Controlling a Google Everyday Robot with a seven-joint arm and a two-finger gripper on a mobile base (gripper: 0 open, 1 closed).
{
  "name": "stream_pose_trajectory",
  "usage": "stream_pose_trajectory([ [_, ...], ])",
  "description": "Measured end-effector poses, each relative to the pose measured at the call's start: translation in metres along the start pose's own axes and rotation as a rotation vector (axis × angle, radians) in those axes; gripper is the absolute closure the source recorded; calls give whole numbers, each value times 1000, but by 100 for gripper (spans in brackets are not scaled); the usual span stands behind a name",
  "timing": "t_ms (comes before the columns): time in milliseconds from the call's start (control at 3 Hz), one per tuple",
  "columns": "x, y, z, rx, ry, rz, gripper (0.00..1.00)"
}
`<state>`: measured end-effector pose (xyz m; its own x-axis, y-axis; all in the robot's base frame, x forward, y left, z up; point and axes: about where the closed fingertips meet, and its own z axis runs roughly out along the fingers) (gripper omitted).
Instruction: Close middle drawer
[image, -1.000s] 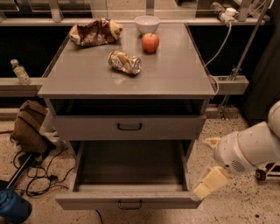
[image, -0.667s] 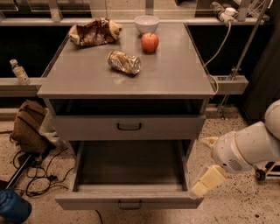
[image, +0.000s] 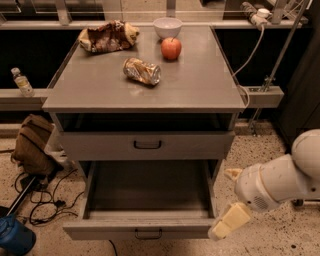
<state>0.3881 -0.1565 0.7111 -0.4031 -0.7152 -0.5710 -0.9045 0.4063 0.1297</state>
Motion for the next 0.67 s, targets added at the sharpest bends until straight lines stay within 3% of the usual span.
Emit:
stream_pose_trajectory([
  [667,55,42,121,-134,-82,6,0],
])
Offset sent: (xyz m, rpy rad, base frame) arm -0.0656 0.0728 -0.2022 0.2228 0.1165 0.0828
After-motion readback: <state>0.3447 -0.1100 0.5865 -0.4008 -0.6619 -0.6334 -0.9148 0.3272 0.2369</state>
